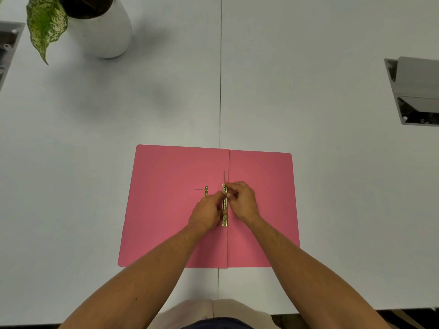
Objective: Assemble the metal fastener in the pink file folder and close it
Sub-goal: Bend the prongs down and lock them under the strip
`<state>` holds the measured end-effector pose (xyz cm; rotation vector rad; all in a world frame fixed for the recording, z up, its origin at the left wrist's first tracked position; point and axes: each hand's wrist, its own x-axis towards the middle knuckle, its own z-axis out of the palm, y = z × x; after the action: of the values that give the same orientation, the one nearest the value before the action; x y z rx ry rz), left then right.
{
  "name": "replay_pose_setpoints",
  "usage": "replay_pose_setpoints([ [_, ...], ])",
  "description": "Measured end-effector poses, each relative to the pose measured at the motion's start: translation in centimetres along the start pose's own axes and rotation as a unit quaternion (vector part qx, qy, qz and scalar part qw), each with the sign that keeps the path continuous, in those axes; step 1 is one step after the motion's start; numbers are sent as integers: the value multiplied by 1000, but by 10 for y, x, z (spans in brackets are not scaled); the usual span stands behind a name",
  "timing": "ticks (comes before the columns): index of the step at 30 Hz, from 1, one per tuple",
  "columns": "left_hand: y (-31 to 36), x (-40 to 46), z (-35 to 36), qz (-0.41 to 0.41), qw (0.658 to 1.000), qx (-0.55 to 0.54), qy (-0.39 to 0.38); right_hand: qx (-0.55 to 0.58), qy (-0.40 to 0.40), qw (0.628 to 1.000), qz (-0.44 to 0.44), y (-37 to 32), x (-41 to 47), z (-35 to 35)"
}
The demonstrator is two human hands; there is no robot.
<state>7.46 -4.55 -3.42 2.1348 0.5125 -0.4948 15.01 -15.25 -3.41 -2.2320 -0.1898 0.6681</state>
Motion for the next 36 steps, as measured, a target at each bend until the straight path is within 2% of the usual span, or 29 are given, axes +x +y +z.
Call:
replay_pose_setpoints([
  [5, 5, -1, -4, 0, 1000, 10, -2, 95, 7, 992, 85, 6, -21, -1],
  [8, 6, -2, -5, -5, 1000, 21, -6, 61, -40, 991, 115, 15, -34, 1],
  [14, 6, -3, -4, -20, 1000, 18, -1, 15, -92, 990, 111, 23, -45, 0],
  [29, 7, -3, -3, -27, 1000, 2, 3, -68, -132, 989, -5, 26, -54, 0],
  [36, 9, -5, -4, -30, 1000, -4, -2, -169, -140, 968, -120, 28, -62, -2],
])
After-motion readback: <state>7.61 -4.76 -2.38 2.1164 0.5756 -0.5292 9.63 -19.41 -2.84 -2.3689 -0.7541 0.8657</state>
